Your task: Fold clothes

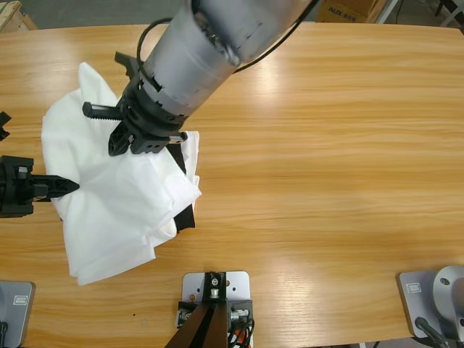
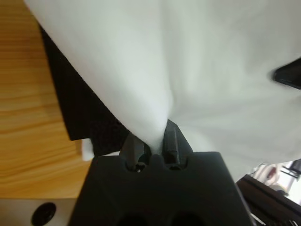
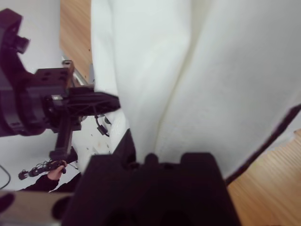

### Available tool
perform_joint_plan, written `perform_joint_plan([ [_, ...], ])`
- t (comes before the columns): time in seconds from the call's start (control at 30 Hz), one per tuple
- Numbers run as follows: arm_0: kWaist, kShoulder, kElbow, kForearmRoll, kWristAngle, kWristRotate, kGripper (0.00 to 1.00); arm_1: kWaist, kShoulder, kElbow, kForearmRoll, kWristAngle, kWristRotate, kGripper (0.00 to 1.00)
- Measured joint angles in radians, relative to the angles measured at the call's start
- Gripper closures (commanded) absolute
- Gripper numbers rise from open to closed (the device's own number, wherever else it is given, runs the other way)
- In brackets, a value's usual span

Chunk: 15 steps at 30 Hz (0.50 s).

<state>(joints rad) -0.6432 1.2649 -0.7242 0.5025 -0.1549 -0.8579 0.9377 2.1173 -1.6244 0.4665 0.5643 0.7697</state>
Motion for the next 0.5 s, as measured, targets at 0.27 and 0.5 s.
perform_joint_plan([
  [0.27,0.050,0.079,0.045,-0.058,-0.003,0.078,1.000,0.002,0.060,-0.033,0.008,-0.009,0.001,1.000],
  [0.5,0.062,0.158,0.072,-0.130,-0.004,0.088,1.000,0.002,0.086,-0.034,0.008,-0.029,0.001,0.060],
])
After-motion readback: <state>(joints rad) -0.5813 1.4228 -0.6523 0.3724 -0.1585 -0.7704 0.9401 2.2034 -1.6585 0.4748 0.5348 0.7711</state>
